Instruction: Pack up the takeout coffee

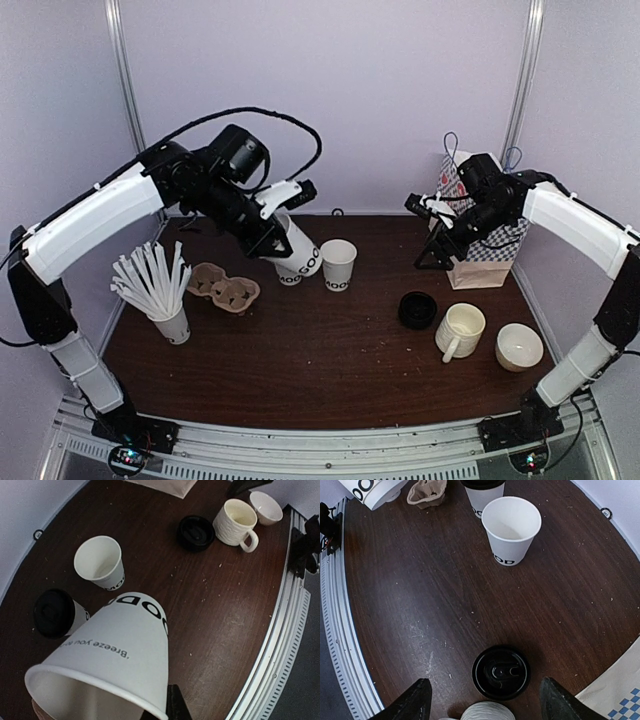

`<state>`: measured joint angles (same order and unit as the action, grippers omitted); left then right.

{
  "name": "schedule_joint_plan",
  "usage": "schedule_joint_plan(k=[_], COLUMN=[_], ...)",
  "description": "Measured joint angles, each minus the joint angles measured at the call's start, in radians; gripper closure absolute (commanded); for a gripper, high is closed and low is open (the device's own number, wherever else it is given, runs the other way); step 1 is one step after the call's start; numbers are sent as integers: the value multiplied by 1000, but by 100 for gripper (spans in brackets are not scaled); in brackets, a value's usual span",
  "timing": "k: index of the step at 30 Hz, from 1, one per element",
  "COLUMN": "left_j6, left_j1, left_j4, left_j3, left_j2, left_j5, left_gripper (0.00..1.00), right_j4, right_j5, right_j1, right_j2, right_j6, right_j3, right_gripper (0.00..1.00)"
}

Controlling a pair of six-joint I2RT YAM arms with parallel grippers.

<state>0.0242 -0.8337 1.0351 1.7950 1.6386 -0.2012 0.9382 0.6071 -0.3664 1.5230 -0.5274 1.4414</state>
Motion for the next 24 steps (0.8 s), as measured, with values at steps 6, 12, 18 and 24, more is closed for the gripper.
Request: schedule_joint_plan(k=[6, 12, 18, 24], left_j6=[80, 135, 159, 177], left_j1=[-110, -228, -268, -288], left_j4=[199, 285, 310, 310], left_j3=[100, 120, 146, 161], left_j2=[151, 257, 314, 355], left_j5=[70, 141, 182, 216], left_gripper=[100, 100, 100, 100], right_j4=[69, 89, 78, 64], right_j5=[-45, -86, -164, -220], right_j1=[11, 15, 15, 15], right_j2=[11, 54, 56, 103], right_j6=[-72, -99, -141, -143], right_j3=[-2, -7, -63, -79], right_gripper=[26, 32, 38, 47])
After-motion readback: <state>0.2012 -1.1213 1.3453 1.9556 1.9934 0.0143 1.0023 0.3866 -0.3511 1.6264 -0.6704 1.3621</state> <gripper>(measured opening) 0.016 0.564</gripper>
